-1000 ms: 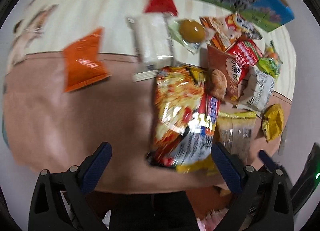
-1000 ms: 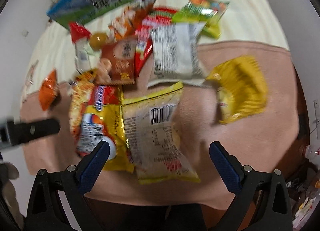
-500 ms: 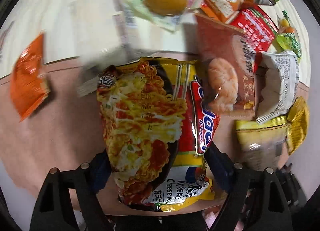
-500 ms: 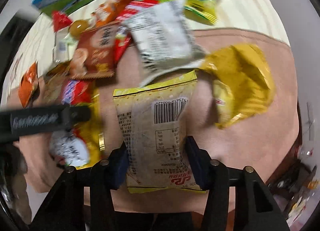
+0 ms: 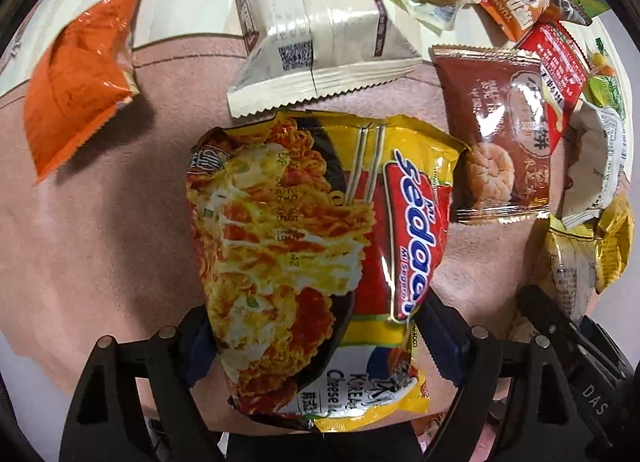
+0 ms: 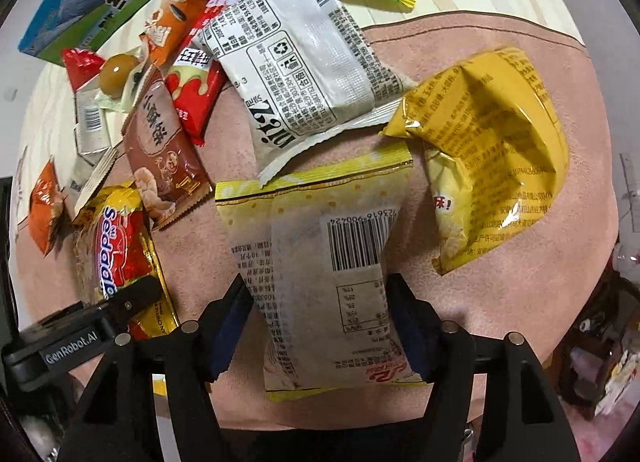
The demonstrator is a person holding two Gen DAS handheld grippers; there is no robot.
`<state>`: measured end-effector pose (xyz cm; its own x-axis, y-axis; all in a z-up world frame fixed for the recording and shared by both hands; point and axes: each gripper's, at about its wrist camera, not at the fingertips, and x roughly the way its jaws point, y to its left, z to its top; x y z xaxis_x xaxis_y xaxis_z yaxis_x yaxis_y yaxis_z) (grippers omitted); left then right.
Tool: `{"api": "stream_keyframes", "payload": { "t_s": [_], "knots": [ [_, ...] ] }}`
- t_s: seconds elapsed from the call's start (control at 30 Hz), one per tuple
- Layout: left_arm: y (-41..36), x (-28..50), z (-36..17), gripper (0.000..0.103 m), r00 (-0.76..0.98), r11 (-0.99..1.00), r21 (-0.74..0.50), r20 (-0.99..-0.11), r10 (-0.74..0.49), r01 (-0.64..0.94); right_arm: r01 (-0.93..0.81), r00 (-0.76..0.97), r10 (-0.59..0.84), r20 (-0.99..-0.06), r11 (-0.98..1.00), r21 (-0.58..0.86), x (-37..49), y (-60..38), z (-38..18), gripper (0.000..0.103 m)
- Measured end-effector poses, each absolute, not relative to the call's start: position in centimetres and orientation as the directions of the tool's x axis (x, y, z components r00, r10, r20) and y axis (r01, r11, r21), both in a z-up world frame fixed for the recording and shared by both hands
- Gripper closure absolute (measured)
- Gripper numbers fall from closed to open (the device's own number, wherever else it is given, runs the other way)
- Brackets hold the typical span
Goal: Organize snacks
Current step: 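Grasp the Sedaap noodle pack with left tool while right tool grasps the white-yellow bread bag, then carry both packs into the cardboard box and open both tools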
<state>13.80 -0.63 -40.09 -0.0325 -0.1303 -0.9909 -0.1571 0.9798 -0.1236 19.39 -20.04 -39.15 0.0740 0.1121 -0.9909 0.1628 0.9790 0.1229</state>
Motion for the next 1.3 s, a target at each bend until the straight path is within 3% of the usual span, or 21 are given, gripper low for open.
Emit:
{"api": "stream_keyframes", "payload": {
  "t_s": [0.13, 0.4, 0.73, 1.1, 1.3],
  "knots": [
    [-0.4, 14.4, -42.0, 0.017, -0.042, 0.985, -0.118, -0.991, -0.124, -0.128, 0.167, 0.081, 0.053, -0.995, 0.984, 0.066, 20.0, -18.3, -39.8, 0.036],
    [-0.1, 14.3, -41.1, 0.018, -0.026, 0.987, -0.103, -0.994, -0.107, -0.124, 0.152, 0.093, 0.021, -0.995, 0.988, 0.035, 18.9, -16.1, -39.0, 0.055],
    [0.8, 7.5, -36.6, 0.018, 0.044, 0.994, -0.07, -0.997, -0.067, -0.082, 0.179, 0.115, 0.107, -0.988, 0.976, 0.126, 15.2, -16.1, -36.4, 0.061],
    [2.5, 2.7, -28.6, 0.018, 0.189, 0.983, -0.163, -0.971, -0.144, -0.088, 0.154, 0.196, 0.284, -0.939, 0.936, 0.315, 13.0, -15.2, -29.7, 0.061],
    [3.7, 6.4, -19.3, 0.018, 0.292, 0.969, -0.229, -0.937, -0.193, -0.095, 0.093, 0.282, 0.386, -0.878, 0.9, 0.426, 18.7, -17.8, -22.2, 0.061]
  ]
}}
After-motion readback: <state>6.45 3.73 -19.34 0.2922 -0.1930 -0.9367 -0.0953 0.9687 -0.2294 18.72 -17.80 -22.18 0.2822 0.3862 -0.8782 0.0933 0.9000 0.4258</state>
